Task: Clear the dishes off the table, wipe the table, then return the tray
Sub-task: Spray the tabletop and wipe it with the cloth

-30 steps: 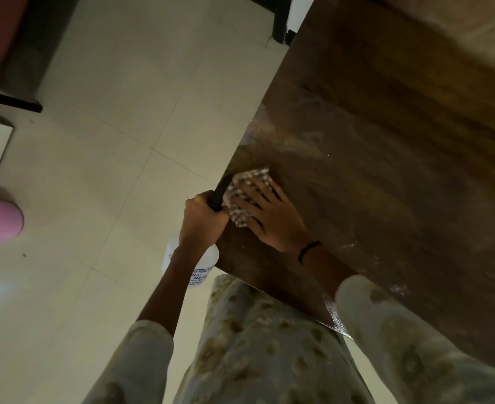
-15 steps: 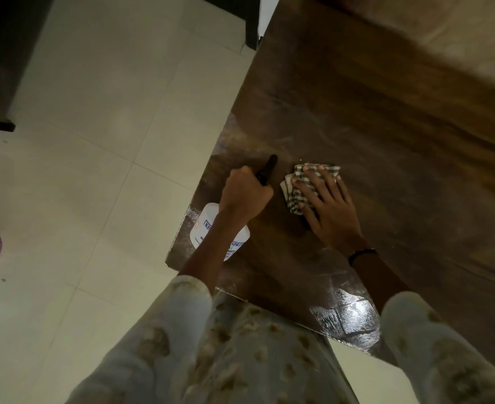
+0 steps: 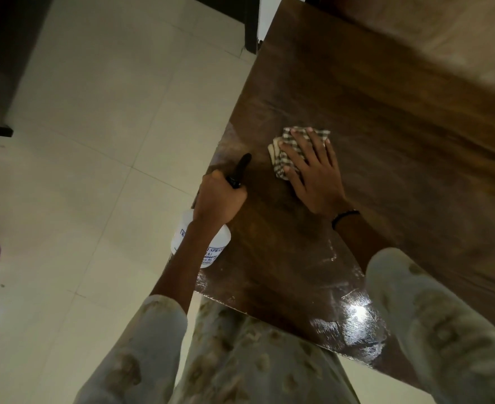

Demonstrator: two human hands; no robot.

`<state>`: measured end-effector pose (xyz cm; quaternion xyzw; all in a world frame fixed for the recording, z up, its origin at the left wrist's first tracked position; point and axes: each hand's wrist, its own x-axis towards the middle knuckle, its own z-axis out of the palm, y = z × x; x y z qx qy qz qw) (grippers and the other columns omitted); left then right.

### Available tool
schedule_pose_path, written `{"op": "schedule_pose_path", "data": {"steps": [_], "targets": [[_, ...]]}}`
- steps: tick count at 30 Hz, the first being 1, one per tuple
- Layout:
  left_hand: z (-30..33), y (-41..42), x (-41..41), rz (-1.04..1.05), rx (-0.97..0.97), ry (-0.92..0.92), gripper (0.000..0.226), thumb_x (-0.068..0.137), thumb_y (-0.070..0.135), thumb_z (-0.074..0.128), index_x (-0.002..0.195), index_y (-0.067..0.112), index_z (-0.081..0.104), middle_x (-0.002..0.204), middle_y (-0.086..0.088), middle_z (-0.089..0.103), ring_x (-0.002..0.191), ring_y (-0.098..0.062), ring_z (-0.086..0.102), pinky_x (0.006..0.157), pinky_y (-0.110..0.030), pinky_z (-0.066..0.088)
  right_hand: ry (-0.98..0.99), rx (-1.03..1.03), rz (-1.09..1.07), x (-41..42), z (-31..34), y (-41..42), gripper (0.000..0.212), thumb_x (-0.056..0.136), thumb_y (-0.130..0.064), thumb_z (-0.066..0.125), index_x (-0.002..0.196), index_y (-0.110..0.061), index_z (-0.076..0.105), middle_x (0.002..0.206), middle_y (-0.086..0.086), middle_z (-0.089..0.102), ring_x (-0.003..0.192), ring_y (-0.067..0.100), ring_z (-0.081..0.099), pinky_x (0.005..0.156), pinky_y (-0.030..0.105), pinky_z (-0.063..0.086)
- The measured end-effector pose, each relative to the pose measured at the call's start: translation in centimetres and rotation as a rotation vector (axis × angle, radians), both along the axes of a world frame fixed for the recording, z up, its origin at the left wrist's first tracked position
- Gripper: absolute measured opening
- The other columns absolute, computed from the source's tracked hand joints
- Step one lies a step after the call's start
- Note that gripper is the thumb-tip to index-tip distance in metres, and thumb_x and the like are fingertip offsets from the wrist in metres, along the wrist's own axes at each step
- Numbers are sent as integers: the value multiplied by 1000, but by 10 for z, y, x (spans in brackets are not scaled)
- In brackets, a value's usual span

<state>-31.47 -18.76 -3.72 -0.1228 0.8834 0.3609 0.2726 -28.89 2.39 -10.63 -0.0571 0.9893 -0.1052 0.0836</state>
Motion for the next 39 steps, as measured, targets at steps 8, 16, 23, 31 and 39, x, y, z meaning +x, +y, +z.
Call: {"op": "schedule_pose_path", "data": {"steps": [8, 16, 23, 31, 39], "targets": [[6, -37, -7, 51, 3, 46, 15, 81, 8, 57, 67, 3, 54, 55, -7, 45, 52, -26, 43, 47, -25, 32, 18, -85, 62, -56, -5, -90, 47, 100, -40, 33, 146, -29, 38, 157, 2, 29, 147, 28, 17, 119, 47, 6], [7, -51, -5, 56, -11, 45, 24, 79, 6, 57, 58, 5, 47, 49, -4, 38, 48, -22, 32, 47, -26, 26, 23, -120, 376, -4, -7, -87, 45, 101, -38, 35, 143, -26, 44, 155, 4, 35, 145, 29, 25, 119, 50, 14], [2, -54, -1, 26, 9, 100, 18, 84, 11, 57, 74, -4, 60, 53, -8, 46, 54, -30, 45, 51, -27, 34, -1, -14, -14, -24, 0, -13, 49, 101, -42, 31, 148, -28, 33, 159, 1, 24, 148, 26, 16, 119, 50, 14], [5, -70, 10, 51, 69, 81, 16, 87, 11, 57, 71, 6, 56, 52, -3, 46, 48, -19, 44, 47, -19, 30, -42, -59, -390, 37, 2, -94, 51, 100, -42, 28, 149, -28, 30, 160, 4, 21, 148, 29, 11, 120, 51, 8], [14, -103, 49, 134, 2, 29, 27, 77, 3, 59, 55, 11, 47, 49, -4, 41, 46, -20, 33, 45, -20, 28, -51, -201, 7, 77, -2, -205, 48, 99, -36, 36, 146, -26, 37, 157, 4, 29, 147, 29, 18, 119, 51, 10]]}}
